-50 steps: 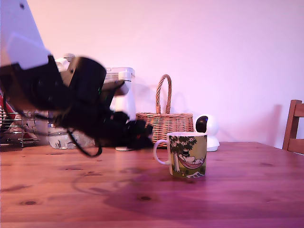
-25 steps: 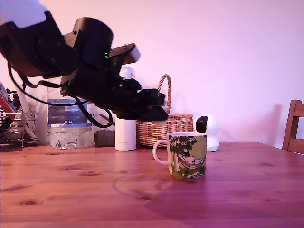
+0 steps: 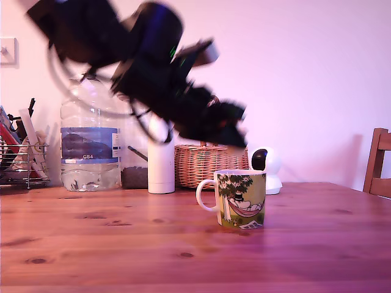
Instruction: Pick up the coffee capsules from the table one by one and drop them inside the nearest coffee cup
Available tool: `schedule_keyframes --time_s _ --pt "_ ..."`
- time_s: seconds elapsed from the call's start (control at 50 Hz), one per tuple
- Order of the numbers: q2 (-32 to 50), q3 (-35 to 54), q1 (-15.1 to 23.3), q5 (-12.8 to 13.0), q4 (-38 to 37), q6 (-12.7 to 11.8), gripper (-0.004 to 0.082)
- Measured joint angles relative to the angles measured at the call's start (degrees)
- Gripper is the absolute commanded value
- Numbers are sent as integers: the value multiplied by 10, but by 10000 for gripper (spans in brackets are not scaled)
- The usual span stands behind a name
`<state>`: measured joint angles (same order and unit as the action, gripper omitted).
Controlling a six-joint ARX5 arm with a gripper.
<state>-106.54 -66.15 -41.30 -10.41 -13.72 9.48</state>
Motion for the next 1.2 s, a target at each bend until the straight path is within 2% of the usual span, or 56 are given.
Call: schedule_keyframes --time_s 0.3,0.44,0.64,0.96,1.02,1.14,1.2 --pt "-5 -71 -3 0 127 13 142" --pt "-28 -128 -3 0 176 18 142" --pt "-64 -157 -3 0 237 26 143" --pt "-84 -164 -3 1 266 27 155" --pt "-83 -165 -3 4 265 27 219" --pt "-84 -166 -3 10 258 27 493" --pt "-84 -166 -3 11 257 27 557"
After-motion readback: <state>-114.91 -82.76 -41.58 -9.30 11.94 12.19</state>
